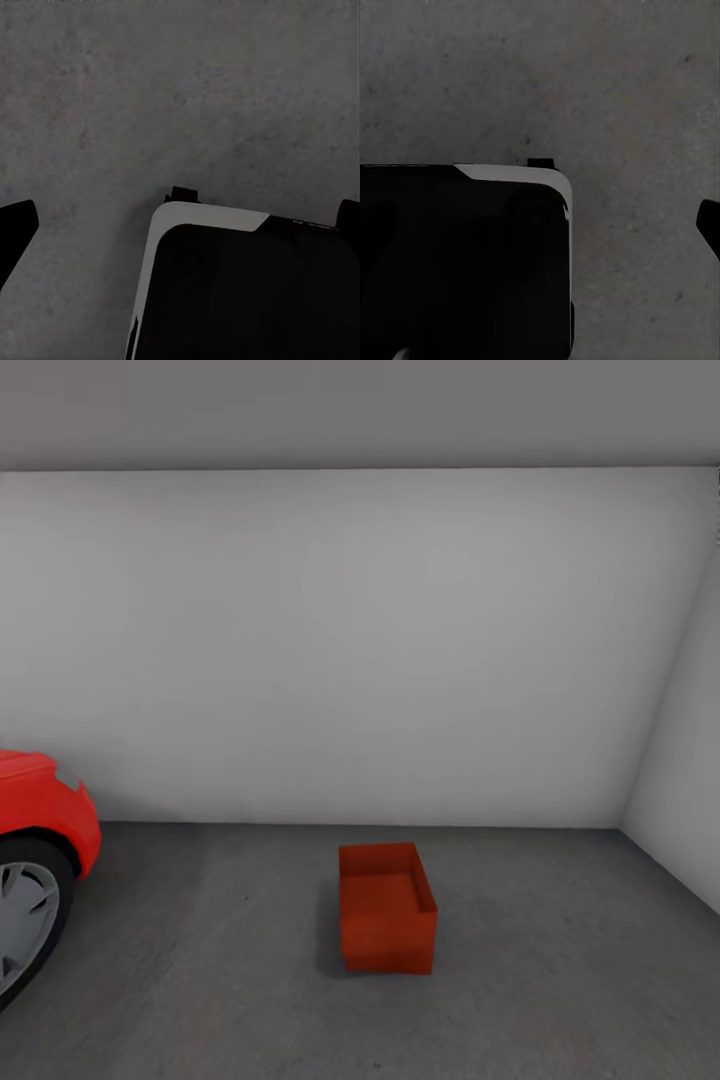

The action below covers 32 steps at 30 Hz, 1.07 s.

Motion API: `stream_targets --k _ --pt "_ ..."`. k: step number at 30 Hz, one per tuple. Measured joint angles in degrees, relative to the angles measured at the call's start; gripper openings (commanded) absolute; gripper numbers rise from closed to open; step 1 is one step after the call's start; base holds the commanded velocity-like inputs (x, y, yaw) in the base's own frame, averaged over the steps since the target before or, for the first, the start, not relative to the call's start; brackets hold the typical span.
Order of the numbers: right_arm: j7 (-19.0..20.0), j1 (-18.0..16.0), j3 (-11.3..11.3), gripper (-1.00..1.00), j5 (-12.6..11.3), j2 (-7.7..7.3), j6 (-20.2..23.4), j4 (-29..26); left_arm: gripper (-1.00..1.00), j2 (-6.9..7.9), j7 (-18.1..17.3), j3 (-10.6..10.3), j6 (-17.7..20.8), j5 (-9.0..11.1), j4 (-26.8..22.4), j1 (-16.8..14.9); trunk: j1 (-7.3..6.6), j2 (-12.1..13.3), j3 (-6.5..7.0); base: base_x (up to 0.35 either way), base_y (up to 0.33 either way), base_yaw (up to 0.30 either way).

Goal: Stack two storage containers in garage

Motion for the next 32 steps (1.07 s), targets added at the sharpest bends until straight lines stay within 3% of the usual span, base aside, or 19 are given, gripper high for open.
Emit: stream_targets --k 32 --pt "-0.1 0.0 0.2 1.00 0.2 0.45 0.3 -0.1 1.00 0.09 0.0 -0.1 -0.1 -0.1 -0.2 0.0 0.00 0.0 0.07 0.000 0.000 0.000"
